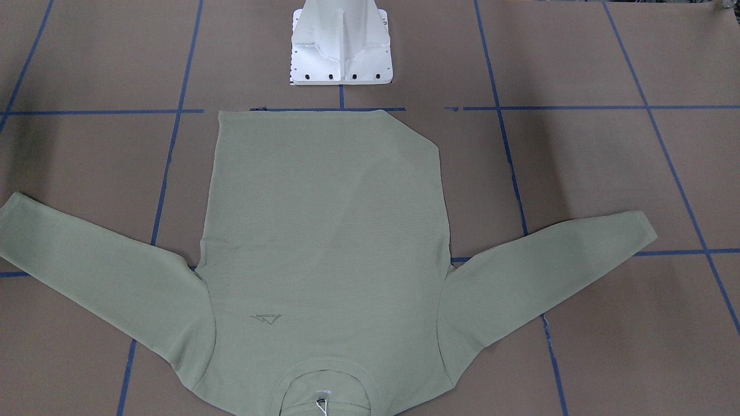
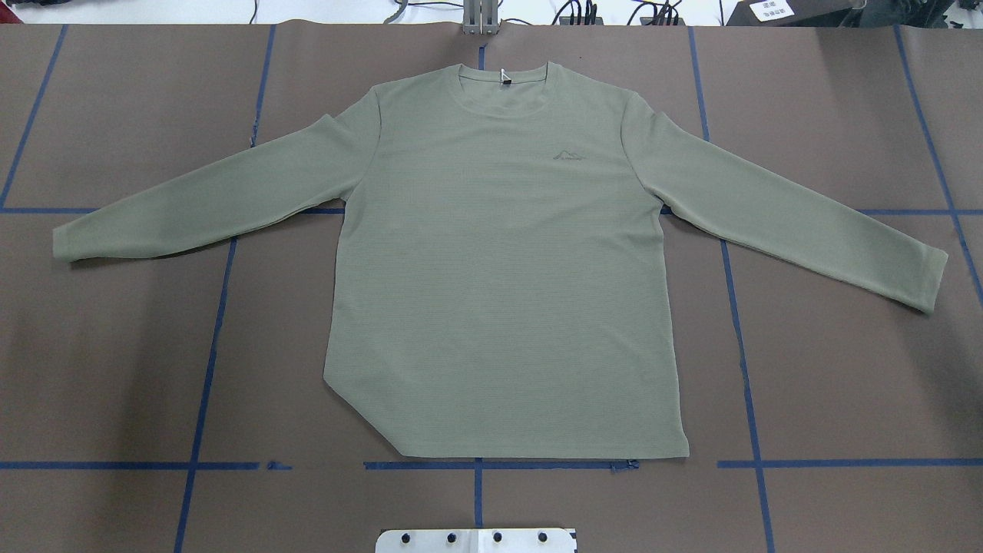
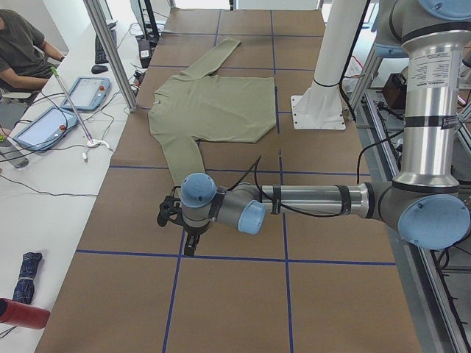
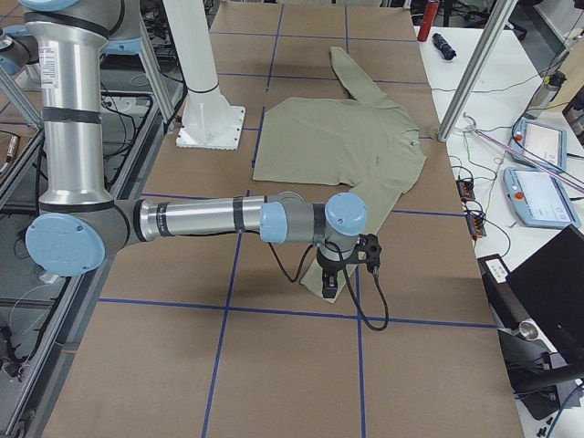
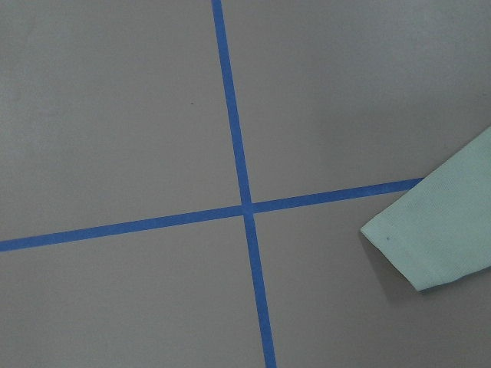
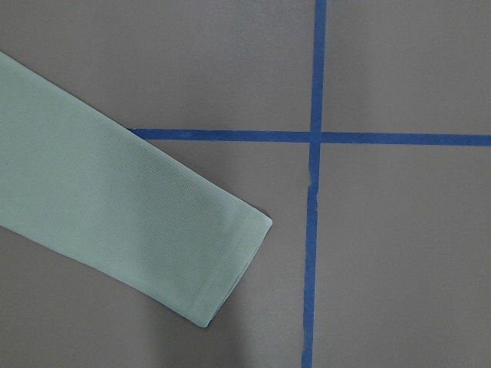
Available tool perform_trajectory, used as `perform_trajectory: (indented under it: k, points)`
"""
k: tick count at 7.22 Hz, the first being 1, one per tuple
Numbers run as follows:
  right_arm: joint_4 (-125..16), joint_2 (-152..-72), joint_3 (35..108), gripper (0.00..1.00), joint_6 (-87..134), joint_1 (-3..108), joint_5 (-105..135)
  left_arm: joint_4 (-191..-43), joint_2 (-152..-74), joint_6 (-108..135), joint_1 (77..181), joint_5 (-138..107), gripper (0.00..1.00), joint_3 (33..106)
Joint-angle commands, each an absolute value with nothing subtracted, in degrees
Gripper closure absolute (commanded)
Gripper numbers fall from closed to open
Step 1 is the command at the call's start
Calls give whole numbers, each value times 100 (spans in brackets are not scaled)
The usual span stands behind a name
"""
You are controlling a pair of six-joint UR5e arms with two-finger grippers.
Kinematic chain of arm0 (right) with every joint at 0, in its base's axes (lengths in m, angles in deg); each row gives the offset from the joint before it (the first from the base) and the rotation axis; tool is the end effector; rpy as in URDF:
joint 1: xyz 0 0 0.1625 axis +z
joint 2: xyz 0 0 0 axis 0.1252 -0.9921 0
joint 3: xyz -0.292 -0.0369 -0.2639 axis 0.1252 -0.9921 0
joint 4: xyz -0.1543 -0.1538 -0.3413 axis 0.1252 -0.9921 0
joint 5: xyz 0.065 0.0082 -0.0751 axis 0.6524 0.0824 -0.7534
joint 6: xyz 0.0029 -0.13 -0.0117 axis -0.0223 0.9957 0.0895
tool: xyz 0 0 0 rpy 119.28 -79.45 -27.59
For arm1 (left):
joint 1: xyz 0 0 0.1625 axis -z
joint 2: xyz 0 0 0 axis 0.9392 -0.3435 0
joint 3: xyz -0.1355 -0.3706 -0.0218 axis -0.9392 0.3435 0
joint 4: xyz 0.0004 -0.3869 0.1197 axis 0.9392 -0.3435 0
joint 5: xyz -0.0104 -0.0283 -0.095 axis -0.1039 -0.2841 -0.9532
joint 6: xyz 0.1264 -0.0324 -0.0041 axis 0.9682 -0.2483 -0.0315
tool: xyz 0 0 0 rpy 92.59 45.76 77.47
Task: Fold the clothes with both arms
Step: 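Lower the right gripper onto the sleeve cuff nearest it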
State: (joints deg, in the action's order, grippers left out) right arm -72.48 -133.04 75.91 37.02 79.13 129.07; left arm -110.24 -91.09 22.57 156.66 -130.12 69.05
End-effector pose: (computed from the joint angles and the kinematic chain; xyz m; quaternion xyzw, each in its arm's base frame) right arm 0.0075 -0.4756 0.6038 -0.0109 -0.3979 -0.0115 0.9173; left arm -0.0113 -0.4922 0.6236 0.1132 0.3968 0.0417 0.9099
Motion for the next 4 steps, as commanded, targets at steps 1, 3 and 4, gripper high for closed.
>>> perform_trajectory:
  k: [1, 3, 4]
  points:
    - [-7248, -13302, 7606, 0, 3702, 7946, 12902, -11137, -8940, 2273, 15666, -13068, 0, 7095]
    - [-7239, -13285, 7588, 0, 3702, 7947, 12876, -11085, -8939, 2282, 15587, -13017, 0, 7194]
    - [-7248, -13267, 7536, 0, 3694, 7947, 12884, -11094, -8930, 2265, 15587, -12981, 0, 7194]
